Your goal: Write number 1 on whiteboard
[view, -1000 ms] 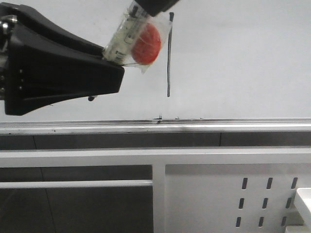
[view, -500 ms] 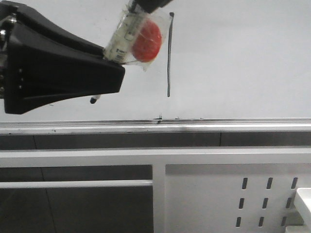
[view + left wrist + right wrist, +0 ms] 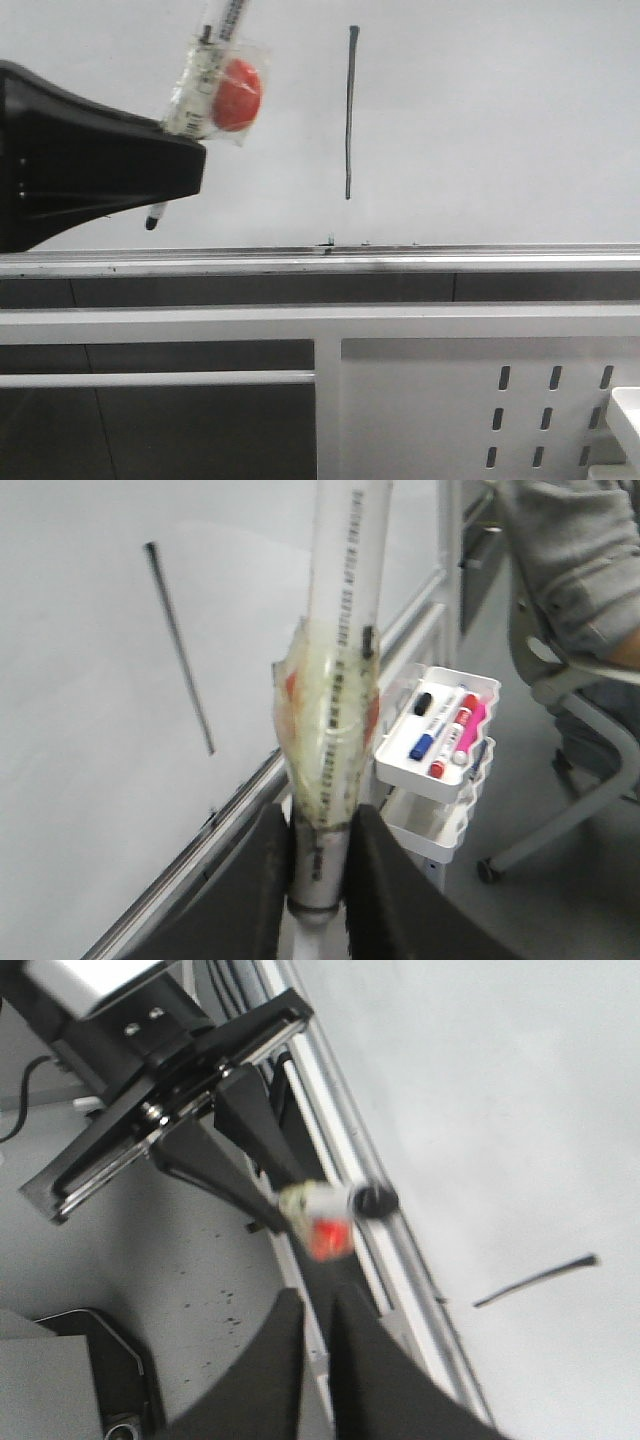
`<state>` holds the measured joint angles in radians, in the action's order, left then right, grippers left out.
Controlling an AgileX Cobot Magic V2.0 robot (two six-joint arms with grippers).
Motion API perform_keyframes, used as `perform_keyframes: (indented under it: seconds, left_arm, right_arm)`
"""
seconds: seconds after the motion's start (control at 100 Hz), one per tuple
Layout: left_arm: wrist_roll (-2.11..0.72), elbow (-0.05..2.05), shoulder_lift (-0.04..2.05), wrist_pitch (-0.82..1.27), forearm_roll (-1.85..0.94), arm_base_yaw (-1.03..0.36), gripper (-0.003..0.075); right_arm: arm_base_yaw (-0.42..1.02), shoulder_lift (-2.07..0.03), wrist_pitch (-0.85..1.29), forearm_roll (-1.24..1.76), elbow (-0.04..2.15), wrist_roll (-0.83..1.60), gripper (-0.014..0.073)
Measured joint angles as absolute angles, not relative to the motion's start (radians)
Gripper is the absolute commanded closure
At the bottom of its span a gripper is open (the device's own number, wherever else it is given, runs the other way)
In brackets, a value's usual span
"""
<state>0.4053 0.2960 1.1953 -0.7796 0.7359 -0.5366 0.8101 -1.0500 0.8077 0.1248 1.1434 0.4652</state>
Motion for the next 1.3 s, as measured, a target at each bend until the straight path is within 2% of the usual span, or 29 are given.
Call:
perform_keyframes:
  seconds: [0.31, 0.57, 1.02, 1.3]
  left_arm:
    - [0.209, 0.088, 1.195, -1.038, 0.177, -0.537, 0.074]
    - [0.193, 0.065, 1.197, -1.089, -0.014, -0.537, 0.074]
    - [0.24, 0.078, 1.471, -1.131, -0.061, -0.623, 0.074]
    - [0.238, 0.184, 1.503, -1.135, -0.066, -0.639, 0.074]
  right_arm:
    - [0.81, -0.892, 0.803, -0.022, 1.081, 0.313, 0.0663]
    - [0.81, -0.811, 0.534, -0.186, 0.893, 0.128, 0.0663]
    - [0.81, -0.822, 0.451, -0.202, 0.829, 0.107, 0.0663]
    - [0.81, -0.822, 0.448, -0.205, 0.829, 0.107, 0.0663]
